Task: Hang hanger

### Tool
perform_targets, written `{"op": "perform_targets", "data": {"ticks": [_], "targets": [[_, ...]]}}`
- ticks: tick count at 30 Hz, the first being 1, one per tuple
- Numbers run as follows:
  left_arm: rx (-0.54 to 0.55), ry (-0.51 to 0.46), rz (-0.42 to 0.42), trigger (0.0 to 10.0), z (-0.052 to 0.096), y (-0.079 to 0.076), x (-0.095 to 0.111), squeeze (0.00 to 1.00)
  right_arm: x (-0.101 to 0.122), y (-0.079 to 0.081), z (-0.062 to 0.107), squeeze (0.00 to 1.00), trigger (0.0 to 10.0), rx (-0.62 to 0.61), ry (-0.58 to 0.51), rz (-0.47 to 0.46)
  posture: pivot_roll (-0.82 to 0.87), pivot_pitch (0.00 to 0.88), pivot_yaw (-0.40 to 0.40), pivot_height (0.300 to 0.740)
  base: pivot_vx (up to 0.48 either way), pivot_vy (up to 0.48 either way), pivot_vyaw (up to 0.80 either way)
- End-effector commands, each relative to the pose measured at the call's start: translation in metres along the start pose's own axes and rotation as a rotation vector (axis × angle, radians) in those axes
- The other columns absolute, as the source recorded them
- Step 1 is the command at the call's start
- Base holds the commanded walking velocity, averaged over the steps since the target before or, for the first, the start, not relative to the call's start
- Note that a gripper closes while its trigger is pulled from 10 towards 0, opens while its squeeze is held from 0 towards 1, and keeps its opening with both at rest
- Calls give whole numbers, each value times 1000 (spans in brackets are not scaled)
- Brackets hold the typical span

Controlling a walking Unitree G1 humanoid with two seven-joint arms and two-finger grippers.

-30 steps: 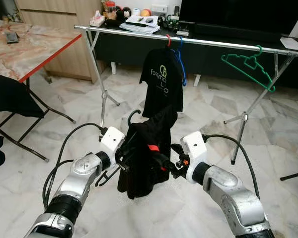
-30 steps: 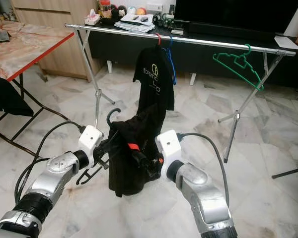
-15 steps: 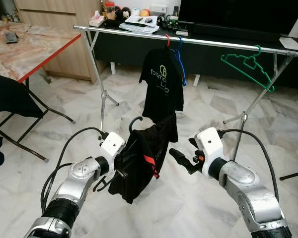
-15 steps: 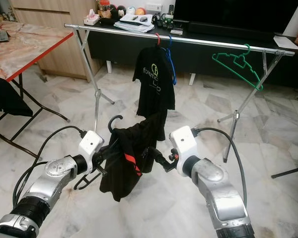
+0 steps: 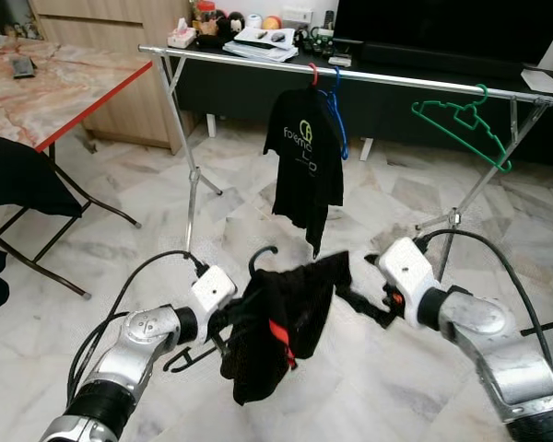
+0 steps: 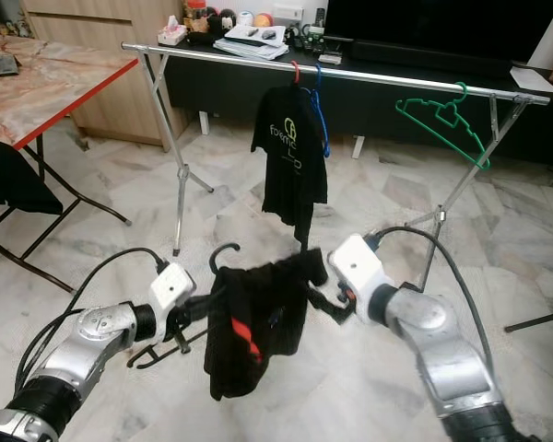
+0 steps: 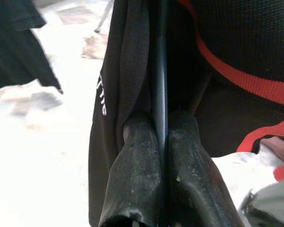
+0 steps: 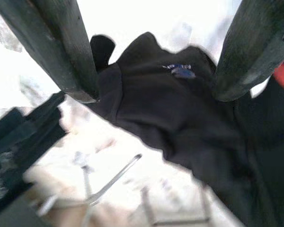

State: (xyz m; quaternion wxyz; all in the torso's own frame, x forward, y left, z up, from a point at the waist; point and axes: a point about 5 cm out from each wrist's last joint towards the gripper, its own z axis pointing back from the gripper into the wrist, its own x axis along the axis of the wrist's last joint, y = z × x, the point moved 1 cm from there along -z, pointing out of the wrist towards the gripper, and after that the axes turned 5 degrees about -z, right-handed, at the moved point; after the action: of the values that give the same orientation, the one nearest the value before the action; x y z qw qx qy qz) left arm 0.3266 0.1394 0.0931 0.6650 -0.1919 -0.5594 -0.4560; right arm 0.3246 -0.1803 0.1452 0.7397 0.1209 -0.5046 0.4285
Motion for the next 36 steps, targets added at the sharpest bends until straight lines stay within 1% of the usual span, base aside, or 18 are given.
{"op": "perform_targets", "data": {"ticks": [1,2,3,5,6,7,10,12,15,19,23,27,32,36], "targets": [[-32,-49,-71,10000,-1,-1,12,0,2,2,-1,0,10000,76,2,49,-77,120,-44,740,0,0,0],[-39,-49,-76,10000,0,-1,12,0,2,2,-1,0,10000,94,1,54,-77,120,-44,740,0,0,0],[-69,-49,-97,10000,1,-2,13,0,-2,2,-2,0,10000,157,22,87,-77,125,-41,740,0,0,0],[-78,-48,-102,10000,1,-2,14,0,-3,2,-2,0,10000,172,28,98,-78,129,-41,740,0,0,0],[-115,-56,-114,10000,3,-5,16,0,-5,2,-4,0,10000,223,43,114,-75,136,-40,740,0,0,0],[-132,-61,-120,10000,3,-5,18,0,-7,1,-6,0,10000,246,50,124,-75,136,-40,740,0,0,0],[-158,-67,-144,10000,6,-4,22,0,-1,-1,-8,0,10000,320,23,133,-77,157,-31,740,0,0,0],[-162,-64,-157,10000,6,-4,23,0,2,-3,-8,0,10000,336,10,139,-78,159,-30,740,0,0,0],[-207,-53,-152,10000,9,-5,22,0,5,-7,-8,0,10000,358,21,170,-85,169,-26,740,0,0,0],[-240,-50,-166,10000,10,-7,23,0,10,-8,-10,0,10000,399,6,172,-89,179,-21,740,0,0,0],[-270,-53,-192,10000,9,-6,28,0,12,-1,-15,0,10000,512,-4,162,-87,189,-19,740,0,0,0],[-286,-53,-208,10000,8,-4,33,0,9,6,-21,0,10000,586,3,145,-86,191,-18,740,0,0,0],[-300,-53,-224,10000,8,-3,37,0,4,13,-26,0,10000,647,25,134,-75,200,-17,740,0,0,0],[-307,-62,-231,10000,7,-2,41,0,-3,16,-32,0,10000,647,43,133,-72,199,-17,740,0,0,0]]}}
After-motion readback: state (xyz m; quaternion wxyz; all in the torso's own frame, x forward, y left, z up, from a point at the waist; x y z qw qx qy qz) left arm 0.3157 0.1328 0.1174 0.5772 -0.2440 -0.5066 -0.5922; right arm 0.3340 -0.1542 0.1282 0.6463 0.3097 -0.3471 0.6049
